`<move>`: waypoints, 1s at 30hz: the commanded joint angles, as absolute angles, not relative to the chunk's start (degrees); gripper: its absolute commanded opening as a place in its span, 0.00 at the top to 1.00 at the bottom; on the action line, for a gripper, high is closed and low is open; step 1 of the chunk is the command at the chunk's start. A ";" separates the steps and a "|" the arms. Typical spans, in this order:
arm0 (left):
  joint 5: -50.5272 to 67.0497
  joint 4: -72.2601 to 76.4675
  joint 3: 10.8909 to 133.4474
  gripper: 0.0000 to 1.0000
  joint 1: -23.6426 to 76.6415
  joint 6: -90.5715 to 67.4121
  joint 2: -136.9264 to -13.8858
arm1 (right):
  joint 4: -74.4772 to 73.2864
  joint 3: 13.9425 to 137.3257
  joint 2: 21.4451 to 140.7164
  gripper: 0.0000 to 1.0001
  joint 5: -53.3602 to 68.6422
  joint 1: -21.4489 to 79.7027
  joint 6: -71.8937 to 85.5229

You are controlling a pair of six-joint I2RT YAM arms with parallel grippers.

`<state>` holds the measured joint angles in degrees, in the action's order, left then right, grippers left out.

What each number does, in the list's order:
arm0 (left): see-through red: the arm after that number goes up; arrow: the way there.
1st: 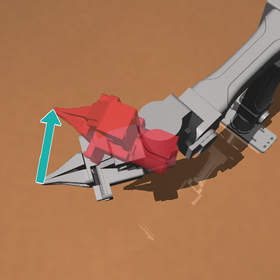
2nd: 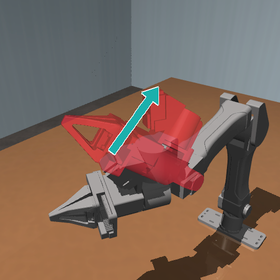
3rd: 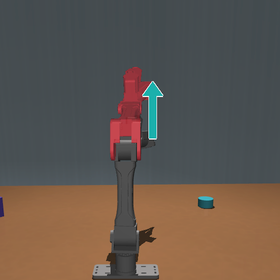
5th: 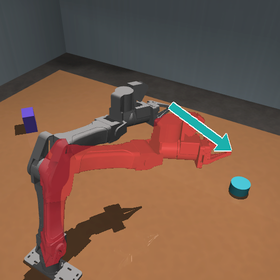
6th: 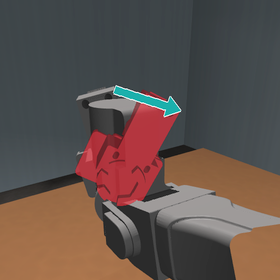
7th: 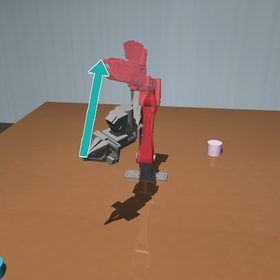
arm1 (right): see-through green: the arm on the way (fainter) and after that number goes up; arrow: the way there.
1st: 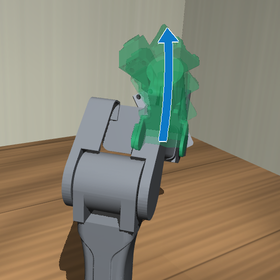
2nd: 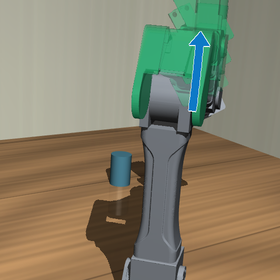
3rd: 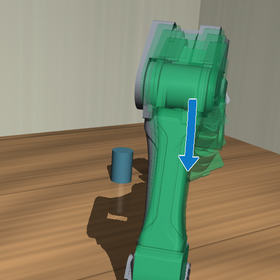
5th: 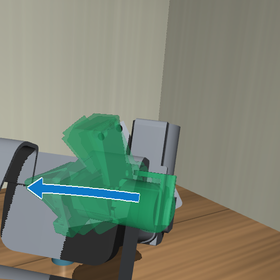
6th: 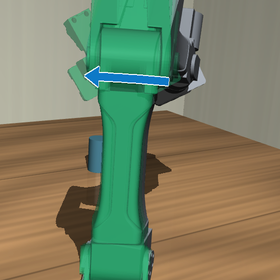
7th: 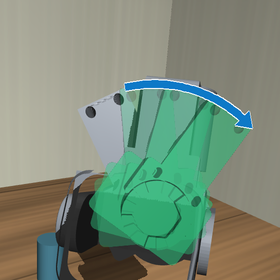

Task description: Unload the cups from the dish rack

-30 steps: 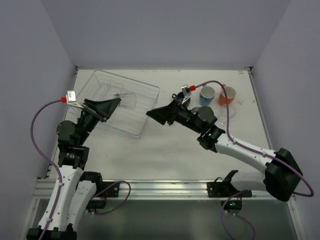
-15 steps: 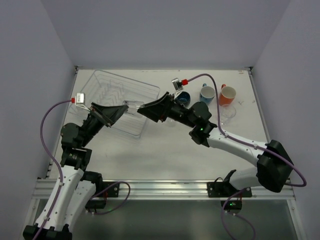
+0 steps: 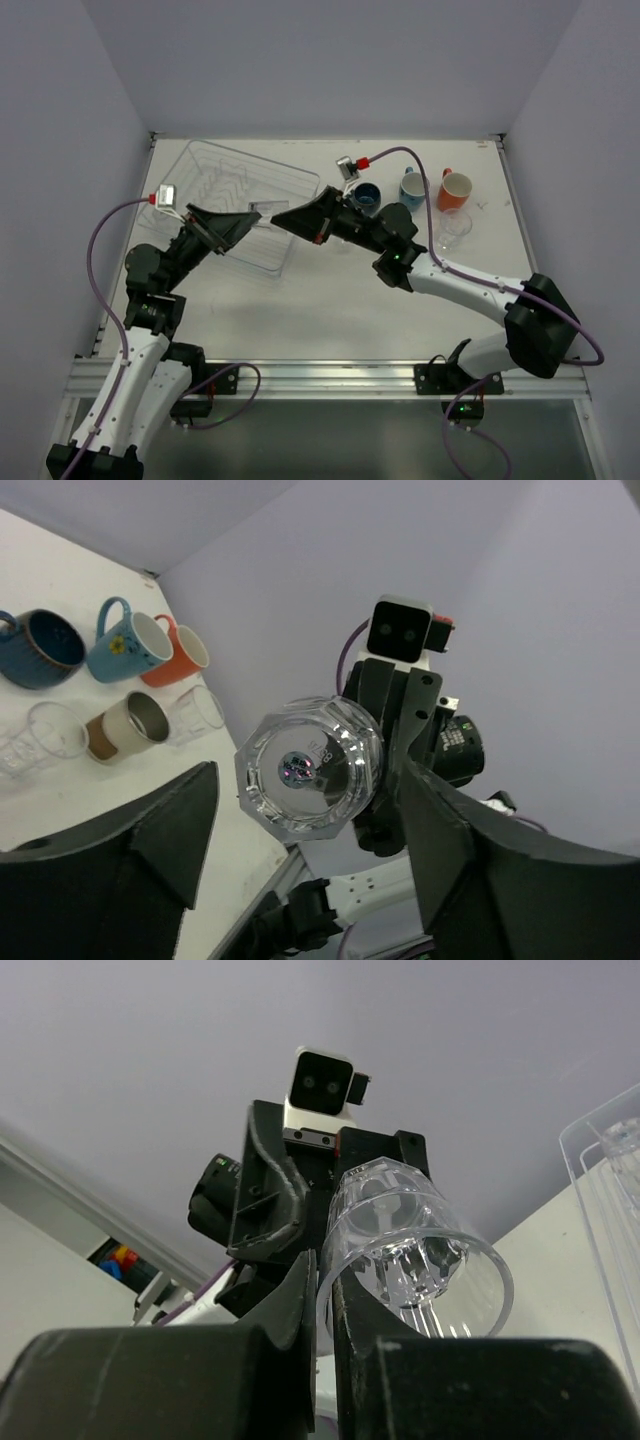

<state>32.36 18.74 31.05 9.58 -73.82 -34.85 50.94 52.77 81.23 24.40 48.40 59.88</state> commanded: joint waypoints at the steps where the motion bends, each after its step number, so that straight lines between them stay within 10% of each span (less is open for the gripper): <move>1: 34.28 19.16 31.46 0.14 9.93 -70.85 -35.16 | 51.26 52.82 79.02 1.00 22.15 48.60 58.11; 5: 33.40 11.89 36.79 0.00 9.93 -61.73 -36.82 | 40.02 53.79 75.51 1.00 19.96 48.60 51.89; 16: 13.64 -17.92 52.38 0.00 9.93 -25.42 -37.19 | -29.12 78.98 76.27 1.00 -2.44 47.81 17.25; 30: -3.86 -18.20 44.30 0.00 12.21 -19.43 -28.92 | -51.76 97.64 98.24 1.00 -9.32 42.81 5.45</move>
<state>1.23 -18.63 45.36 11.05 -22.65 -29.34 -46.33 93.03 96.79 -6.81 43.81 9.45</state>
